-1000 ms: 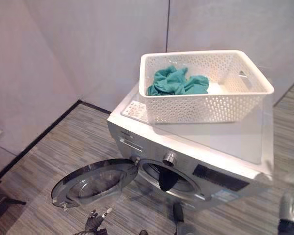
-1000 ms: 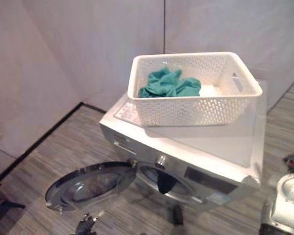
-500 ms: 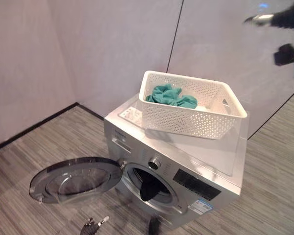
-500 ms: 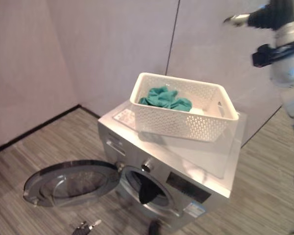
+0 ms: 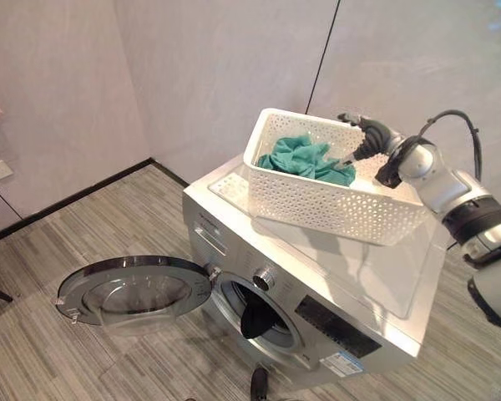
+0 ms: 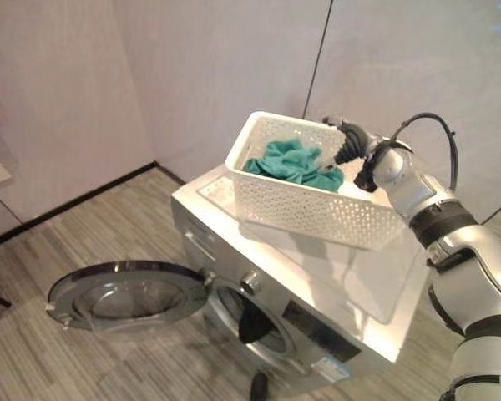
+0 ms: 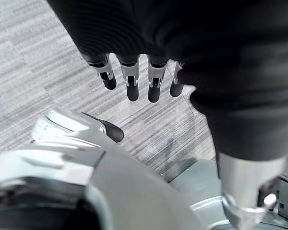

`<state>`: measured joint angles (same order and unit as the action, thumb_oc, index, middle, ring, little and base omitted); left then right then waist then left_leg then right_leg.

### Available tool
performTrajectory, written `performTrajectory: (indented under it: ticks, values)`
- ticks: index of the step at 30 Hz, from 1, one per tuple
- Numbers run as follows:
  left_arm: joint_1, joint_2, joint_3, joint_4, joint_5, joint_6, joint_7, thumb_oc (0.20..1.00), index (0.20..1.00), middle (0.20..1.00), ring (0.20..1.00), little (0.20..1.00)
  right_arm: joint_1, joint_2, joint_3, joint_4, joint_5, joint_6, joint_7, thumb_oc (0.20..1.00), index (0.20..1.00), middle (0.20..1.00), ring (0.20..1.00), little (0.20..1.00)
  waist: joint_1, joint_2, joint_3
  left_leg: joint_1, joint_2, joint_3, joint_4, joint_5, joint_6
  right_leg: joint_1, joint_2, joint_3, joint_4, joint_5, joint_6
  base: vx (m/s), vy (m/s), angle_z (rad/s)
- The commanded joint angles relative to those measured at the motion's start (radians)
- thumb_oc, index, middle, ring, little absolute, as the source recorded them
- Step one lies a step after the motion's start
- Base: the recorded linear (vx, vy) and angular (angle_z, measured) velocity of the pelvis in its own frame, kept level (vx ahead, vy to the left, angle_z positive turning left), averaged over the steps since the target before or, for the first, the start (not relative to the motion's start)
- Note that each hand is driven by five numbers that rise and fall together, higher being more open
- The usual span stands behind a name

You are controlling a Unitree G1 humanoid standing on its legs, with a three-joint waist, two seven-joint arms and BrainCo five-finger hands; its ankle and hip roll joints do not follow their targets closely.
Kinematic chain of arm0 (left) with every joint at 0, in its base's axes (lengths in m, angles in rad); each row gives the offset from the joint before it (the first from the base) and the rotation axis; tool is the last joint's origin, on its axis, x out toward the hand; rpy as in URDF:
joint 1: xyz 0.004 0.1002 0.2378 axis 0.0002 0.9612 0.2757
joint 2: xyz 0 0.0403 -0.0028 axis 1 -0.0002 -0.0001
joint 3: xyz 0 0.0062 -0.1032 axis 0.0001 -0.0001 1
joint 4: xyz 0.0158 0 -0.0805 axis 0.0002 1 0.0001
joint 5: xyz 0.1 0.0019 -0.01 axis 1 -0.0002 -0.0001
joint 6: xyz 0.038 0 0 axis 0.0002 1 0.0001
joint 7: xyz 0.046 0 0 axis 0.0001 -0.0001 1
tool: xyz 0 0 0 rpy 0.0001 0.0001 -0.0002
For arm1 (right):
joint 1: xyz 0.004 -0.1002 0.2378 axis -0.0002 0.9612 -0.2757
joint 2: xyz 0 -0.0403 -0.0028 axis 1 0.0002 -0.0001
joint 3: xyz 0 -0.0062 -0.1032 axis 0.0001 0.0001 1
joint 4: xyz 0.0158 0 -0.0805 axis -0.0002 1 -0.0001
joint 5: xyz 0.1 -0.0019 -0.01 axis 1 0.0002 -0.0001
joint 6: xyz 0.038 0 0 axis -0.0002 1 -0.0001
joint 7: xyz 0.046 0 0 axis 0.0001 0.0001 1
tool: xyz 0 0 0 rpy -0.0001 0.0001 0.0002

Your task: Grab the laundry basket,head to the washer,open it,put in the laundry and shut it.

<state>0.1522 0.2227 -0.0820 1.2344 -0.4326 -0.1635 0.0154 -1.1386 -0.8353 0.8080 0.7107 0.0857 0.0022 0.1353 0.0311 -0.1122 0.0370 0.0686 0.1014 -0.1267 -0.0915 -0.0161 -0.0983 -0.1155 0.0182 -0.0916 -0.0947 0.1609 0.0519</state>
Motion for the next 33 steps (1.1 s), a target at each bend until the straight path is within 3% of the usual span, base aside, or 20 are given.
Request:
performTrajectory:
  ticks: [1, 8, 12, 23, 24, 25, 26, 27, 33]
  values:
    - [-0.045, 0.026, 0.029, 0.013, -0.051, -0.022, -0.017, 1.0, 1.0, 1.0, 1.0, 1.0, -0.116, -0.047, 0.063, 0.02, 0.032, -0.032, 0.02, 1.0, 1.0, 1.0, 1.0, 1.0, 0.02, -0.049, 0.036, 0.011, -0.003, -0.015, 0.004, -0.02, 0.018, 0.098, -0.072, 0.037, 0.06, -0.158, 0.055, 0.0, 0.0, 0.0]
    - [-0.047, 0.041, 0.024, -0.004, -0.079, -0.037, -0.018, 1.0, 1.0, 1.0, 1.0, 1.0, -0.193, -0.008, 0.145, 0.1, 0.043, -0.036, 0.052, 1.0, 1.0, 1.0, 1.0, 1.0, 0.045, -0.067, 0.049, -0.007, 0.001, -0.029, 0.004, -0.013, 0.012, 0.09, -0.068, 0.024, 0.057, -0.16, 0.054, 0.0, -0.009, 0.03]
    - [-0.072, 0.067, 0.021, -0.013, -0.105, -0.044, -0.019, 1.0, 1.0, 1.0, 1.0, 1.0, -0.238, 0.028, 0.205, 0.206, 0.001, -0.02, 0.087, 1.0, 1.0, 1.0, 1.0, 1.0, 0.086, -0.086, 0.077, -0.046, 0.003, -0.063, 0.004, 0.003, 0.005, 0.073, -0.065, -0.006, 0.059, -0.165, 0.049, 0.0, -0.043, 0.13]
    - [-0.115, 0.08, -0.034, -0.042, -0.105, -0.047, -0.025, 1.0, 1.0, 1.0, 1.0, 1.0, -0.163, 0.036, 0.24, 0.288, -0.056, 0.003, 0.145, 1.0, 1.0, 1.0, 1.0, 1.0, 0.128, -0.084, 0.15, -0.127, -0.004, -0.105, 0.004, 0.031, -0.002, 0.017, -0.062, -0.039, 0.059, -0.163, 0.043, -0.02, -0.035, 0.22]
    - [-0.119, 0.078, -0.039, -0.045, -0.107, -0.048, -0.024, 1.0, 1.0, 1.0, 1.0, 1.0, -0.159, 0.038, 0.237, 0.287, -0.055, 0.005, 0.146, 0.834, 0.834, 0.834, 0.834, 0.834, 0.128, -0.082, 0.153, -0.133, -0.005, -0.106, 0.004, 0.033, -0.002, 0.012, -0.062, -0.038, 0.058, -0.162, 0.043, -0.04, -0.013, 0.02]
    - [-0.123, 0.078, -0.045, -0.054, -0.111, -0.052, -0.022, 1.0, 1.0, 1.0, 1.0, 1.0, -0.152, 0.037, 0.236, 0.283, -0.051, 0.008, 0.149, 0.407, 0.407, 0.407, 0.407, 0.407, 0.128, -0.079, 0.157, -0.141, -0.006, -0.106, 0.004, 0.036, -0.002, 0.006, -0.062, -0.038, 0.056, -0.16, 0.043, 0.0, 0.0, 0.0]
    - [-0.127, 0.076, -0.051, -0.06, -0.115, -0.054, -0.02, 1.0, 1.0, 1.0, 1.0, 1.0, -0.149, 0.037, 0.236, 0.283, -0.045, 0.008, 0.152, 0.335, 0.335, 0.335, 0.335, 0.335, 0.127, -0.076, 0.16, -0.145, -0.008, -0.106, 0.004, 0.037, -0.002, 0.003, -0.062, -0.037, 0.055, -0.159, 0.043, 0.0, 0.0, 0.0]
    - [-0.131, 0.074, -0.057, -0.07, -0.12, -0.055, -0.02, 1.0, 1.0, 1.0, 1.0, 1.0, -0.145, 0.033, 0.237, 0.279, -0.04, 0.008, 0.155, 0.2, 0.2, 0.2, 0.2, 0.2, 0.125, -0.073, 0.162, -0.149, -0.009, -0.106, 0.004, 0.038, -0.002, -0.002, -0.063, -0.036, 0.056, -0.158, 0.042, 0.0, 0.0, 0.0]
    - [-0.151, 0.069, -0.069, -0.077, -0.133, -0.061, -0.013, 1.0, 1.0, 1.0, 1.0, 1.0, -0.156, 0.034, 0.229, 0.283, -0.005, 0.011, 0.14, 0.2, 0.2, 0.2, 0.2, 0.2, 0.115, -0.065, 0.166, -0.148, -0.012, -0.098, 0.004, 0.037, 0.0, -0.002, -0.062, -0.029, 0.056, -0.157, 0.04, 0.0, 0.0, 0.0]
